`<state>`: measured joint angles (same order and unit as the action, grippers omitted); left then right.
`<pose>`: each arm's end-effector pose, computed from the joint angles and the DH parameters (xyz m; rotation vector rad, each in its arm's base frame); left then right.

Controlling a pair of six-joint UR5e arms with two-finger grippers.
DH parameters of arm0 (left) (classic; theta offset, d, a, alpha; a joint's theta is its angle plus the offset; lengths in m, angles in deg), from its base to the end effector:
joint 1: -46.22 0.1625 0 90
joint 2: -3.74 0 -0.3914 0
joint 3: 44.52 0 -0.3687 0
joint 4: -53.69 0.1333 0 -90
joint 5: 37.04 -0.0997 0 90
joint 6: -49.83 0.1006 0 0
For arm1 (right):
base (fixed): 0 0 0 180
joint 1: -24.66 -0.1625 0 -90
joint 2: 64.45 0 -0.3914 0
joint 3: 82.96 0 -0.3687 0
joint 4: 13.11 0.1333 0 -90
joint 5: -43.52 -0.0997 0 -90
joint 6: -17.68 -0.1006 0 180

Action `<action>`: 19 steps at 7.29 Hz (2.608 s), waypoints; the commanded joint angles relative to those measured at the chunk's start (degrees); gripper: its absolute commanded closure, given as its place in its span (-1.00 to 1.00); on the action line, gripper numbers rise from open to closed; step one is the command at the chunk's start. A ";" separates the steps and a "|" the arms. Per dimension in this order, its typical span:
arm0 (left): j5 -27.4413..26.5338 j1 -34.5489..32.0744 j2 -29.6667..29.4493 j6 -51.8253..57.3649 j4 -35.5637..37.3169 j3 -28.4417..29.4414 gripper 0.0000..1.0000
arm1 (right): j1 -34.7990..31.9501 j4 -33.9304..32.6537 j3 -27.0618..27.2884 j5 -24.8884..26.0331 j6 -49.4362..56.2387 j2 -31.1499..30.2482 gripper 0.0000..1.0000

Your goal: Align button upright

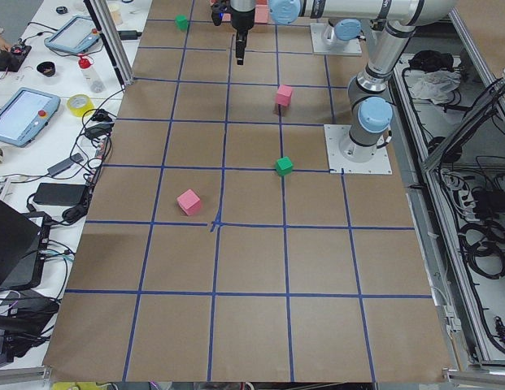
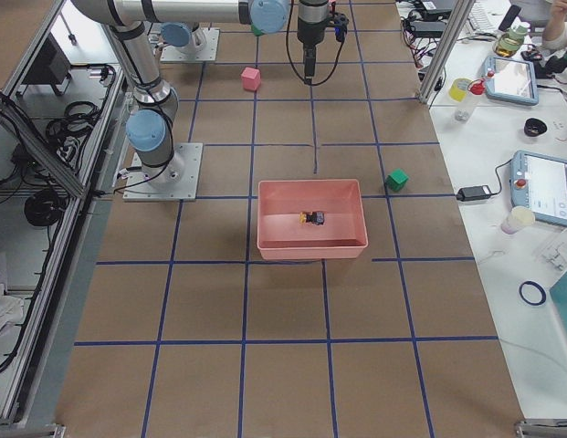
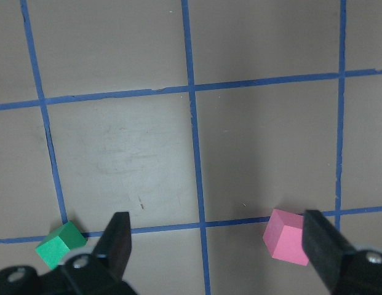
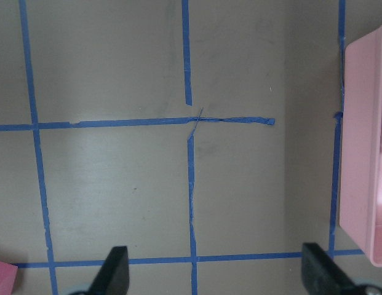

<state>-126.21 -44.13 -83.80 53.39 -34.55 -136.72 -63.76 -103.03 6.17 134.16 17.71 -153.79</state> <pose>-0.1375 -0.4542 0.4582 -0.1071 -3.1258 0.0558 0.1191 -0.4766 0.4549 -0.0424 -3.1301 0.0033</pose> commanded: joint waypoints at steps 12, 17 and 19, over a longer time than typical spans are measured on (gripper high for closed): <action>0.13 0.00 0.00 -0.04 0.00 -0.08 -1.00 | 0.52 -1.03 0.61 1.03 0.41 0.49 -1.00; -0.05 0.00 0.00 -0.04 -0.17 -0.08 -1.00 | 21.67 -9.11 1.49 -0.20 26.46 4.43 -1.00; -0.05 0.00 0.00 -0.04 -0.17 -0.08 -1.00 | 26.60 -13.84 4.46 -0.11 32.46 6.54 -1.00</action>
<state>-126.25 -44.13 -83.80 53.35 -34.72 -136.80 -40.59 -113.44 8.68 133.95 45.92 -148.71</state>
